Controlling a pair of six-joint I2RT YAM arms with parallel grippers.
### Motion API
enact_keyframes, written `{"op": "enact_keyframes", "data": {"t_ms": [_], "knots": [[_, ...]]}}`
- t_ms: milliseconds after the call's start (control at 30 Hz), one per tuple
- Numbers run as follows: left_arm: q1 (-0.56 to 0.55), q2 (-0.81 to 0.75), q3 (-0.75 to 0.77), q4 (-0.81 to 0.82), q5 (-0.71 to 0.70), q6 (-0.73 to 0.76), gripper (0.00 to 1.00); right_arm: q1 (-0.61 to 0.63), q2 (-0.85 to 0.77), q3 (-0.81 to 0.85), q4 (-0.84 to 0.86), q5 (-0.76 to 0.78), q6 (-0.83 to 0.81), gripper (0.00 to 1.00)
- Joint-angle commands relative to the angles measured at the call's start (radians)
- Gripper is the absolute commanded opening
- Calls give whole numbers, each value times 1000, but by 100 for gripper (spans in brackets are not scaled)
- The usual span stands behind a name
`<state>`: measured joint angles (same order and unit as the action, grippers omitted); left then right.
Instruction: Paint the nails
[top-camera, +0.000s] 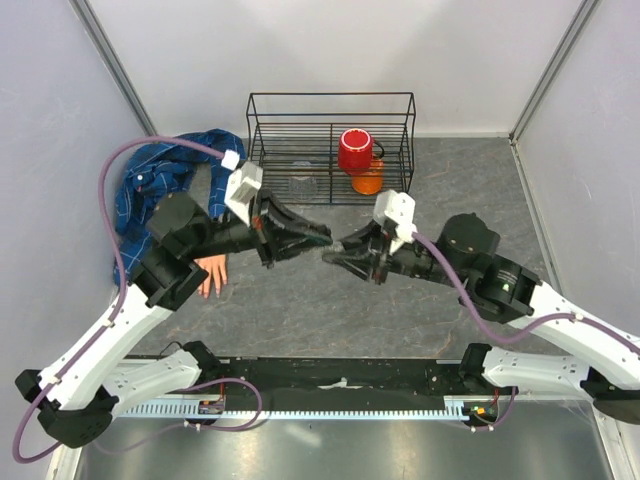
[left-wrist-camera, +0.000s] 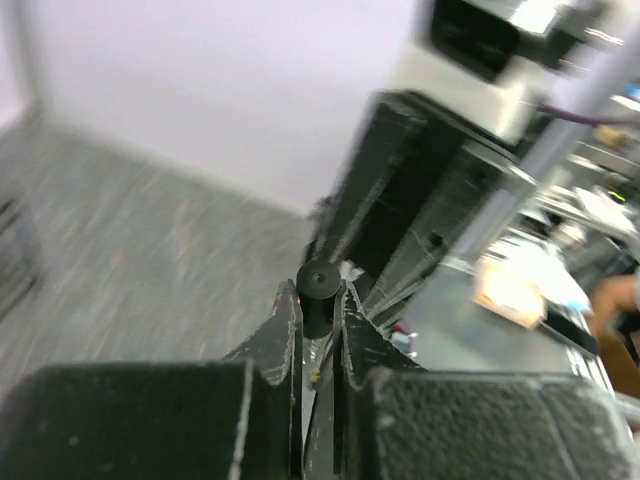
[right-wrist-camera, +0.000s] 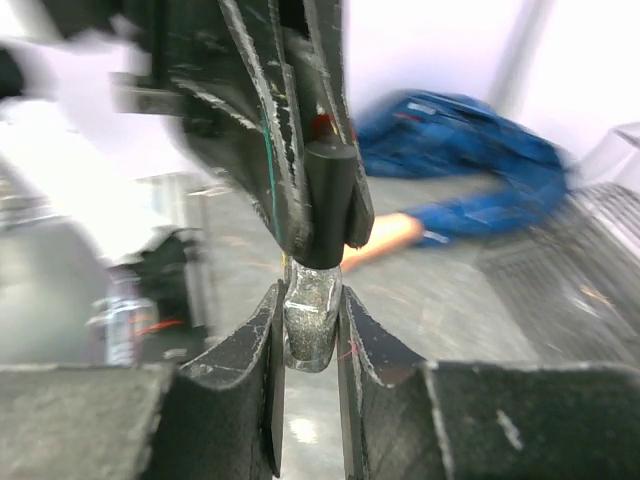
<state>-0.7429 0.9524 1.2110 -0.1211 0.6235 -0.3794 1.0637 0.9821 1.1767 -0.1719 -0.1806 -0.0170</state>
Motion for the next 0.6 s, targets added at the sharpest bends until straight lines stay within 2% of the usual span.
{"op": "enact_keyframes", "data": {"t_ms": [0, 67, 100, 200, 267, 300, 400, 433, 533, 567], "knots": [[-7, -7, -149, 524, 471, -175, 2, 21, -25, -44, 257, -538, 139, 0], [-7, 18, -156, 616, 525, -222, 2, 19, -19, -48, 298, -560, 175, 0], [-7, 28, -143, 609, 528, -231, 2, 21, -19, -57, 304, -559, 187, 0], [-7, 49, -91, 492, 493, -185, 2, 21, -36, -74, 310, -513, 187, 0], [-6, 42, -45, 392, 391, -138, 4, 16, -42, -75, 298, -465, 180, 0], [-4, 26, -27, 257, 345, -75, 27, 13, -42, -72, 289, -445, 175, 0], [-6, -16, 34, 61, 138, 0, 60, 12, -31, -52, 220, -321, 128, 0], [-6, -33, 48, 26, 20, 7, 63, 12, -17, -43, 177, -236, 96, 0], [-6, -79, 68, -72, -149, 7, 66, 12, 18, 1, 88, -93, 65, 0], [-6, -89, 70, -87, -238, 4, 66, 12, 26, 21, 77, -1, 48, 0]]}}
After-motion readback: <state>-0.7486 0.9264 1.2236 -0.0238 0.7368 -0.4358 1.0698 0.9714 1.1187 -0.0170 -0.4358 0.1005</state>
